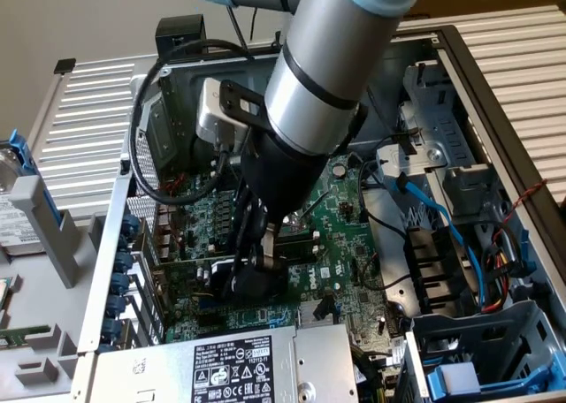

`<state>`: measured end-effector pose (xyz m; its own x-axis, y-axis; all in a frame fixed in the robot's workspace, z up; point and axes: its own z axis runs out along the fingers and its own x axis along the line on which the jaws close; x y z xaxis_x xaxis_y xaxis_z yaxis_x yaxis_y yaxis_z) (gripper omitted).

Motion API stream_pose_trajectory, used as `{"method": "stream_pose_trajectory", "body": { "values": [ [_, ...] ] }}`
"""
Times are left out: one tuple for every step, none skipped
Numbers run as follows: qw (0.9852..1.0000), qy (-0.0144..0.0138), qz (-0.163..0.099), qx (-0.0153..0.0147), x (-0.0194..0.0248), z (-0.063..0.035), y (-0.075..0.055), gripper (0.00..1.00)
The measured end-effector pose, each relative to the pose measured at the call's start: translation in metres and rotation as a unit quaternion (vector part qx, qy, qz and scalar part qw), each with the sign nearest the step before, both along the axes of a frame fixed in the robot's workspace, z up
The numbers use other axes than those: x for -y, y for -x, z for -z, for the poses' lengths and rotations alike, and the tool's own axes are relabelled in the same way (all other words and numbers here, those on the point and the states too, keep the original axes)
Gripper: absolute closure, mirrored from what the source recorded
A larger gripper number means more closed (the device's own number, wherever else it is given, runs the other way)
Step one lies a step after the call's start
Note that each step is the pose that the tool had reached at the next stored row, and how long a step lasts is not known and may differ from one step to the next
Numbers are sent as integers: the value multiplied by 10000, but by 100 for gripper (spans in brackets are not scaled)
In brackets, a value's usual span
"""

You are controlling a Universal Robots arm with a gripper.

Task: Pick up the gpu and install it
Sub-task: 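Insert the gpu into the slot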

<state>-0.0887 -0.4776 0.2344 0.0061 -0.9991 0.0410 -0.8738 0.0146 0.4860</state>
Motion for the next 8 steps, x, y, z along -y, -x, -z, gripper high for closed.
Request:
{"method": "stream_pose_trajectory", "body": {
  "values": [
    [10000, 1, 0, 0, 0, -45, 0, 46],
    [10000, 0, 0, 0, 0, -90, 0, 46],
    [10000, 1, 0, 0, 0, -135, 0, 46],
    [10000, 0, -1, 0, 0, -180, 0, 46],
    [10000, 0, 0, 0, 0, -225, 0, 46],
    [10000, 0, 0, 0, 0, -270, 0, 46],
    [10000, 0, -1, 0, 0, -315, 0, 46],
    [10000, 0, 0, 0, 0, -361, 0, 46]
  ]
}}
